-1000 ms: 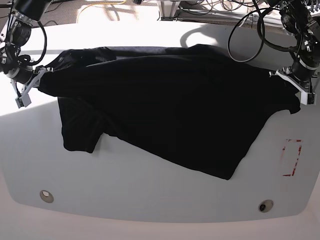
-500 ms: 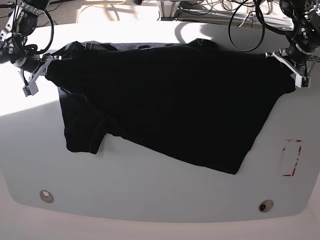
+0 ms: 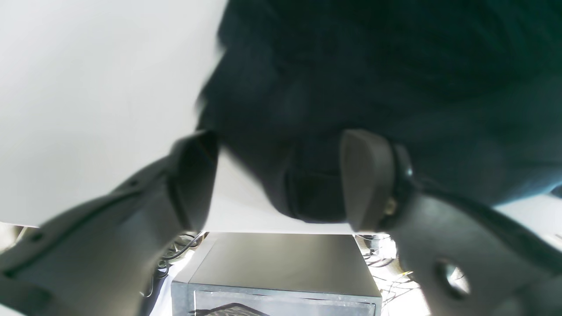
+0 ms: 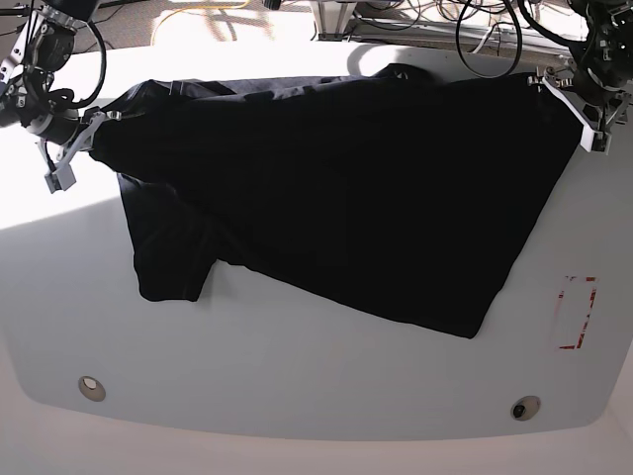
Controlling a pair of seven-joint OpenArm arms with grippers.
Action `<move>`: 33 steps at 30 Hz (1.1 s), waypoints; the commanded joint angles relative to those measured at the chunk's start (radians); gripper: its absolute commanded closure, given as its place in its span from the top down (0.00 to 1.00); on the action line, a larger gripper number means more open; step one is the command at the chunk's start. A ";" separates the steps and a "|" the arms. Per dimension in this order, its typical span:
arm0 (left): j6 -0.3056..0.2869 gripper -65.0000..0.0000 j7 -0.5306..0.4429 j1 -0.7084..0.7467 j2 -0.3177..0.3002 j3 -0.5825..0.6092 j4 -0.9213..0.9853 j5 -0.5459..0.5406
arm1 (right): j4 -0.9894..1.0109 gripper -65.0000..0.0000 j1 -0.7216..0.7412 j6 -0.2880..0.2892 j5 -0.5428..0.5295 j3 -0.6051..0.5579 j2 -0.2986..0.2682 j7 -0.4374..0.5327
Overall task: Fold the T-shirt properly
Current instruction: 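Lay the shirt flat with both grippers holding its edge, then drag the shirt edge with the left gripper toward the shirt's hem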
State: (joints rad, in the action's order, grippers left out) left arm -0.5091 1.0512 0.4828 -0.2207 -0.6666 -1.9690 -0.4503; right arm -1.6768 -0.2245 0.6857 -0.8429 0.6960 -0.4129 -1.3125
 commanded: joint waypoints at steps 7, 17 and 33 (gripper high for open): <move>-0.050 0.76 0.113 -0.106 -0.015 -0.011 -0.022 -0.046 | -0.038 0.00 0.020 0.012 -0.020 0.006 -0.022 0.018; -0.056 0.73 0.140 -0.457 -0.016 0.003 0.055 -0.038 | -0.055 0.00 0.033 0.012 -0.019 0.006 0.010 0.018; -0.003 0.73 -0.118 -0.922 -0.050 0.173 0.762 0.222 | -0.053 0.00 0.096 0.012 0.064 0.004 0.050 0.014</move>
State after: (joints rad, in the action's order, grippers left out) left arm -0.5175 1.0214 -0.3859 -0.2588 -0.5098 -1.2682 -0.2382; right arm -1.7172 -0.1535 0.6903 -0.7742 0.6930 -0.3405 -1.3201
